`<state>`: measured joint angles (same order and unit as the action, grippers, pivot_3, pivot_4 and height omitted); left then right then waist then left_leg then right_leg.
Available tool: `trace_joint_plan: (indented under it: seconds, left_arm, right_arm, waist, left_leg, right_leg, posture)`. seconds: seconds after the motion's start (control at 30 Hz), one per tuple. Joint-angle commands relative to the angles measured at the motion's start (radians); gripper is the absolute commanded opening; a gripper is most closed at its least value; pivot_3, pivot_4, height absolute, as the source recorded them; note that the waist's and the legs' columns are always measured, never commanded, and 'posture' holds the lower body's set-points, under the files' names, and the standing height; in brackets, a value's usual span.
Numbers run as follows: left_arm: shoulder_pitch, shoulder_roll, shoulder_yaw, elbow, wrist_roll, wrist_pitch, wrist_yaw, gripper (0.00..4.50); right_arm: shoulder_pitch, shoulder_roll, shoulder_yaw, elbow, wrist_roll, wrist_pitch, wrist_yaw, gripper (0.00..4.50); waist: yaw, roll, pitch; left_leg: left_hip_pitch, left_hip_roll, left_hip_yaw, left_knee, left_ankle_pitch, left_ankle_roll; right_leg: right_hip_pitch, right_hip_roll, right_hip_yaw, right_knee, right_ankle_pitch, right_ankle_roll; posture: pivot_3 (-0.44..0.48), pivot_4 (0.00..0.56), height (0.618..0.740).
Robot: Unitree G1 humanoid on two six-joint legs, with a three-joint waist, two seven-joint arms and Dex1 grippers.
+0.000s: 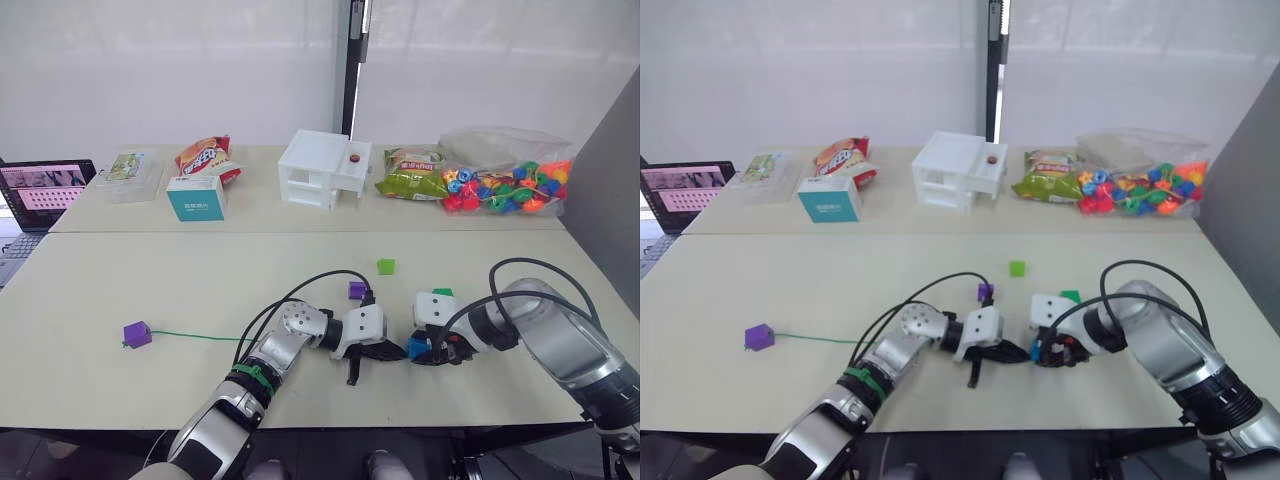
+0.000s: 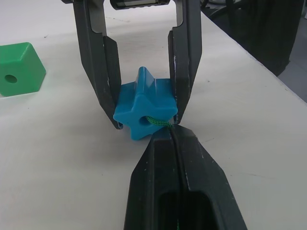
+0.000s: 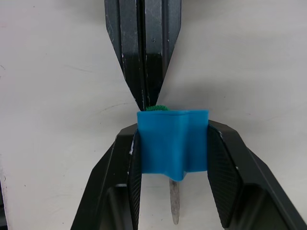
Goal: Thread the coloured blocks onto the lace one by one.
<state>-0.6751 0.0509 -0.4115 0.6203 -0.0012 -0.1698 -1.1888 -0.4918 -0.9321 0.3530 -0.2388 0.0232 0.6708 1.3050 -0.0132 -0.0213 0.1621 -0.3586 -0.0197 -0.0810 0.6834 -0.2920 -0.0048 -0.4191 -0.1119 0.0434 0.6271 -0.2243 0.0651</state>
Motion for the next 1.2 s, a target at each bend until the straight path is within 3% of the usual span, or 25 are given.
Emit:
trace_joint_plan:
  seconds: [0.03, 0.23, 0.3, 0.37, 0.5, 0.6, 0.87, 1.17, 1.2]
  left_arm:
    - [-0.016, -0.02, 0.013, -0.026, -0.027, 0.017, 0.002, 1.15]
    - [0.002, 0.055, 0.052, -0.108, -0.031, 0.022, 0.008, 3.15]
    - [0.015, 0.088, 0.063, -0.153, -0.039, 0.032, 0.005, 3.81]
    - [0.027, 0.111, 0.069, -0.181, -0.043, 0.03, 0.005, 4.45]
    - [0.051, 0.108, 0.061, -0.207, -0.078, 0.041, -0.015, 4.5]
    - [0.056, 0.092, 0.035, -0.2, -0.069, 0.022, -0.023, 4.5]
    - [0.001, -0.039, 0.013, -0.102, -0.051, 0.005, 0.037, 4.5]
    - [-0.037, -0.104, -0.046, 0.019, 0.033, -0.032, 0.089, 4.5]
    - [-0.042, -0.111, -0.044, 0.033, 0.036, -0.035, 0.097, 4.08]
  right_arm:
    - [0.011, 0.022, 0.012, -0.019, 0.016, 0.015, -0.016, 1.36]
    - [-0.002, 0.045, -0.002, -0.043, 0.044, 0.077, -0.016, 1.36]
    - [-0.009, 0.031, -0.003, -0.065, 0.049, 0.092, -0.005, 2.42]
    - [-0.017, 0.024, -0.011, -0.086, 0.061, 0.112, -0.01, 3.04]
    - [-0.01, -0.023, -0.06, -0.152, 0.102, 0.159, -0.008, 4.43]
    - [0.023, -0.071, -0.095, -0.187, 0.112, 0.153, -0.026, 4.48]
    - [0.228, -0.228, -0.36, -0.3, 0.227, 0.229, -0.051, 4.48]
    - [0.38, -0.226, -0.475, -0.368, 0.26, 0.243, -0.166, 4.48]
    - [0.393, -0.22, -0.469, -0.367, 0.249, 0.216, -0.183, 4.5]
  waist:
    - [0.0, 0.0, 0.0]
    - [-0.009, 0.0, 0.0]
    - [-0.009, 0.0, 0.0]
    - [-0.006, 0.0, 0.0]
    - [0.007, 0.0, 0.0]
    - [0.017, 0.0, 0.0]
    - [0.025, 0.0, 0.0]
    - [0.025, 0.0, 0.0]
    - [0.027, 0.0, 0.0]
  left_leg:
    - [0.0, 0.0, 0.0, 0.0, 0.0, 0.0]
    - [0.0, 0.0, 0.0, 0.0, 0.0, 0.0]
    - [0.0, 0.001, 0.0, -0.001, 0.0, 0.0]
    - [-0.001, 0.0, 0.0, -0.001, 0.0, 0.0]
    - [-0.003, 0.0, 0.0, 0.0, 0.0, 0.0]
    - [-0.007, -0.001, -0.001, 0.001, 0.0, 0.0]
    - [-0.01, -0.001, -0.001, 0.005, -0.001, 0.002]
    - [-0.01, -0.001, -0.001, 0.009, -0.002, 0.003]
    - [-0.01, -0.001, -0.001, 0.01, -0.002, 0.003]
  right_leg:
    - [0.0, 0.0, 0.0, 0.0, 0.0, 0.0]
    - [-0.001, 0.0, 0.0, 0.001, 0.0, 0.0]
    - [-0.002, 0.001, 0.0, 0.001, 0.0, 0.0]
    - [-0.003, 0.0, 0.0, 0.002, 0.0, 0.0]
    - [-0.004, 0.0, 0.0, 0.001, 0.0, 0.0]
    - [-0.005, -0.001, -0.001, -0.001, 0.0, 0.001]
    - [-0.004, -0.001, -0.002, -0.002, 0.001, 0.001]
    - [-0.003, -0.001, -0.001, -0.001, 0.001, 0.001]
    - [-0.003, -0.001, -0.001, -0.001, 0.001, 0.001]
  posture:
    - [0.0, 0.15, 0.74]
    - [0.0, 0.15, 0.74]
    - [0.0, 0.15, 0.74]
    - [0.0, 0.15, 0.74]
    - [0.0, 0.15, 0.74]
    - [0.0, 0.15, 0.74]
    - [0.0, 0.15, 0.74]
    - [0.0, 0.15, 0.74]
    - [0.0, 0.15, 0.74]
